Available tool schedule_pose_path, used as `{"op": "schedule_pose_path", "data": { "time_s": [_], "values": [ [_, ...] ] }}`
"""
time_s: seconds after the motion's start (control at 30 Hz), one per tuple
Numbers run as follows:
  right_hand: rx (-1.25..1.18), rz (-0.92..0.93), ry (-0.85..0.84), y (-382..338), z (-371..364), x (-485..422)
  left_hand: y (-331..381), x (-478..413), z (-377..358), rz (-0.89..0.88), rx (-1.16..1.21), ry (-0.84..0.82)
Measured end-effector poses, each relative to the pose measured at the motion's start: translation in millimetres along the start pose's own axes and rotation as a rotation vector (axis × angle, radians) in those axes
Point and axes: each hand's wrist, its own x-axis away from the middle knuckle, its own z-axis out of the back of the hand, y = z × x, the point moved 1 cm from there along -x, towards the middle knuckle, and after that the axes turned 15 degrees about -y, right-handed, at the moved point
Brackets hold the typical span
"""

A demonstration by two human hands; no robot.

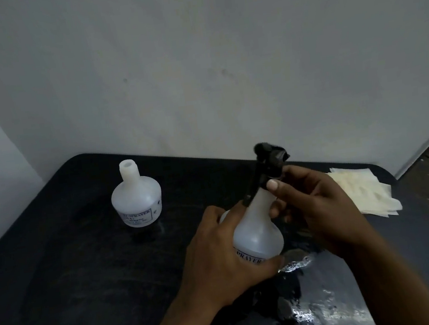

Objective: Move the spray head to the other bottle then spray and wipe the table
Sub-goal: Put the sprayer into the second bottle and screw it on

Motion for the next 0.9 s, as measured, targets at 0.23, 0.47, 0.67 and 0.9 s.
{"op": "schedule_pose_path", "data": {
  "time_s": [0.23, 0.47, 0.67, 0.9],
  "values": [
    [0.01, -0.019, 0.196, 6, -9, -5, 1, -2, -2, -0.025, 0.006, -0.021],
    [0.002, -0.021, 0.068, 5, -8, -3, -3, -4, -2, -0.029, 0.046, -0.029],
    [-0.174, -0.061, 0.044, 6, -8, -4, -4, -2, -2, -0.04, 0.034, 0.011],
    [-0.192, -0.102, 0.12, 7, -12, -4, 0, -1, -5, -0.021, 0.011, 0.022]
  ]
}}
